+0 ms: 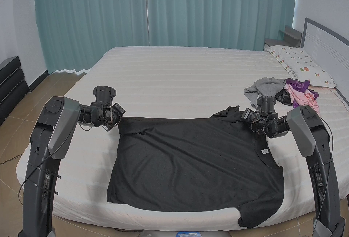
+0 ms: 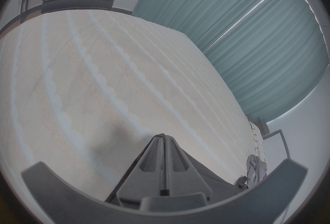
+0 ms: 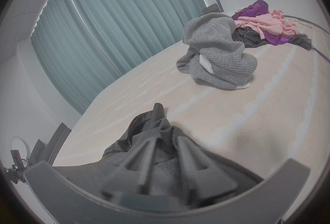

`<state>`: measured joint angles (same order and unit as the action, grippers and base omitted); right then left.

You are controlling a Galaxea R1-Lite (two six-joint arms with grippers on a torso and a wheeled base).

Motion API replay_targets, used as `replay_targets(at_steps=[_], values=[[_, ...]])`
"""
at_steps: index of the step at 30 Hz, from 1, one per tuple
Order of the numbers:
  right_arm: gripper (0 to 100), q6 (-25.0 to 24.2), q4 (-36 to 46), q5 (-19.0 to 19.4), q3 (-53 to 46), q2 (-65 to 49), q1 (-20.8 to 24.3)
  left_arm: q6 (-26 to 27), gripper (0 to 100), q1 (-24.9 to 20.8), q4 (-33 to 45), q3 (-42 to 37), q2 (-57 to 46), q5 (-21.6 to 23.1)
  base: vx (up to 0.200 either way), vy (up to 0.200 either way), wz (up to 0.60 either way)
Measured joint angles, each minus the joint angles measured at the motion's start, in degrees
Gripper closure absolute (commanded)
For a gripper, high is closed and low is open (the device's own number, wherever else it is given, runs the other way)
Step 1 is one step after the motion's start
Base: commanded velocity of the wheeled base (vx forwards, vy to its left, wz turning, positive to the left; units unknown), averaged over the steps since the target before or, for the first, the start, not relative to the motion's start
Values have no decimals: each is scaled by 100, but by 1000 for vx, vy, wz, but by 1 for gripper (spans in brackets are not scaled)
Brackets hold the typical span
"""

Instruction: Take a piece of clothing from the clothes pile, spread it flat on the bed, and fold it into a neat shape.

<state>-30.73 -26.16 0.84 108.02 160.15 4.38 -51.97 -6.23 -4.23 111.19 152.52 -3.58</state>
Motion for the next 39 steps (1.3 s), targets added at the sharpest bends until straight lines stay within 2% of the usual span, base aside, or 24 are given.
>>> replay_targets(at_steps=[7,16,27,39], values=[[100,-16,-22,-84,68,5,6,11,100,1,-1,41,-1,0,0,0,0],[100,-299,-55,-478,590,33,-111,22,100,6,-105,289,11,0,0,0,0],[100,-312,-908,-779,661,63,-262,11,100,-10,-747,341,49,-21,0,0,0],[100,-250,-1087,-814,658,127,-276,5,100,-82,-1005,341,160,-21,0,0,0]])
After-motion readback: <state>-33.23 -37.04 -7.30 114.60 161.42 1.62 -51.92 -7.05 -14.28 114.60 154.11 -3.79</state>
